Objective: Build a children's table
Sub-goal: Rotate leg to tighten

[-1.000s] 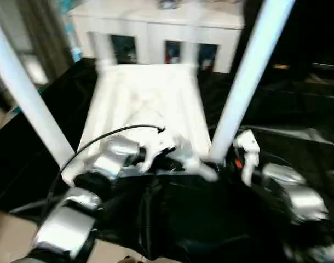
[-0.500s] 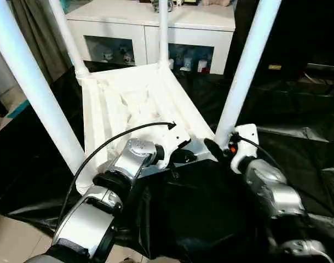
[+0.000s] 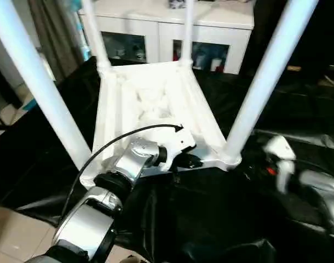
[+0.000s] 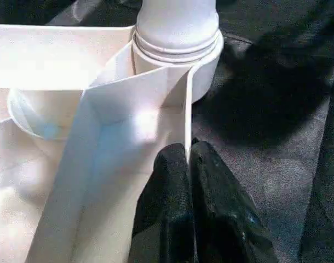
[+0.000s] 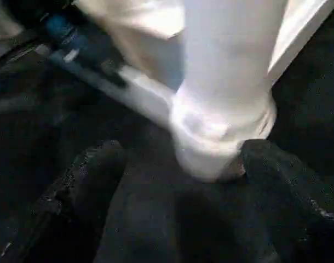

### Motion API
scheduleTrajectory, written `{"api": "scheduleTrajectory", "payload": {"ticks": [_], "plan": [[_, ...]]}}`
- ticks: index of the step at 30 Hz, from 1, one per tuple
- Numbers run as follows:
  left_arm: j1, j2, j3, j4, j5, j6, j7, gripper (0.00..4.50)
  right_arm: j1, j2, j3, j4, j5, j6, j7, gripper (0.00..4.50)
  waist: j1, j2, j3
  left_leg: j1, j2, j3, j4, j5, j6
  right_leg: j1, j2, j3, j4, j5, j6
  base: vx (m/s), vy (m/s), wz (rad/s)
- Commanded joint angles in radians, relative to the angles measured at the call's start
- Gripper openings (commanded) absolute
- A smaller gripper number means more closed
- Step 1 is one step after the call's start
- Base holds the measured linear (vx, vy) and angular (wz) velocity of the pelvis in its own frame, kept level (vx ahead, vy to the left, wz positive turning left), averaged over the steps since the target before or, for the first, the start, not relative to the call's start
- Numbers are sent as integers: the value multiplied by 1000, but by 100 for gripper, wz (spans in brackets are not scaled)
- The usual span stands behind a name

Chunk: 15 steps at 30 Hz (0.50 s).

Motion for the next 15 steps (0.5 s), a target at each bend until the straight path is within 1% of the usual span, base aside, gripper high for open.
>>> {"api": "scheduleTrajectory", "payload": {"ticks": [1, 2, 5, 6, 7, 9, 10, 11, 12, 13, 14, 15], "plan": [[13, -7, 18, -38, -25, -28, -4, 0, 6, -28, -23, -43, 32, 25, 33, 378, 1, -29, -55, 16, 49, -22, -70, -231, 108, 40, -43, 36, -73, -232, -225, 0, 0, 0], [21, -4, 17, -48, -27, -39, -7, 0, 21, -41, -21, -63, 46, 40, 48, 378, 0, -31, -55, 15, 49, -23, -71, -229, 104, 41, -42, 36, -74, -239, -220, 0, 0, 0], [28, -1, 17, -57, -29, -49, -10, 0, 32, -49, -17, -78, 55, 49, 59, 378, -1, -30, -56, 14, 50, -23, -69, -217, 111, 39, -42, 37, -72, -225, -218, 0, 0, 0], [44, 4, 21, -82, -42, -55, -25, 0, 41, -41, 1, -96, 57, 54, 60, 378, 1, -30, -57, 14, 51, -23, -69, -201, 113, 39, -44, 37, -70, -210, -221, 0, 0, 0], [48, 5, 23, -89, -46, -54, -30, 0, 41, -37, 6, -98, 56, 54, 59, 378, 0, -31, -57, 12, 50, -23, -69, -195, 116, 39, -42, 37, -68, -203, -222, 0, 0, 0], [68, 15, 17, -117, -50, -50, -45, 0, 30, -5, 24, -99, 41, 38, 37, 378, -2, -29, -58, 13, 49, -21, -67, -187, 120, 37, -42, 36, -68, -196, -228, 0, 0, 0], [68, 16, 17, -118, -50, -50, -46, 0, 29, -4, 24, -98, 41, 37, 36, 378, -2, -29, -58, 13, 49, -21, -67, -187, 120, 37, -42, 36, -68, -196, -228, 0, 0, 0], [75, 20, 14, -124, -53, -40, -59, 0, 14, 16, 26, -86, 24, 27, 6, 378, -3, -35, -58, 12, 49, -20, -67, -186, 120, 37, -42, 35, -68, -198, -228, 0, 0, 0], [85, 26, 7, -136, -55, -31, -80, 0, -1, 31, 30, -72, 6, 10, -20, 378, -3, -31, -58, 12, 49, -22, -68, -173, 114, 34, -43, 36, -64, -196, -228, 0, 0, 0], [85, 26, 7, -136, -55, -31, -80, 0, -1, 31, 30, -72, 6, 10, -20, 378, -6, -30, -59, 14, 47, -20, -68, -179, 109, 34, -39, 35, -65, -201, -227, 0, 0, 0], [92, 31, 4, -147, -57, -25, -94, 0, -9, 37, 33, -66, -3, 2, -36, 378, -5, -30, -59, 15, 48, -21, -67, -181, 108, 35, -41, 36, -65, -202, -226, 0, 0, 0], [101, 39, -2, -160, -58, -20, -110, 0, -21, 42, 31, -57, -7, 5, -53, 378, -8, -29, -57, 13, 48, -22, -70, -188, 101, 35, -42, 36, -65, -213, -223, 0, 0, 0]]}}
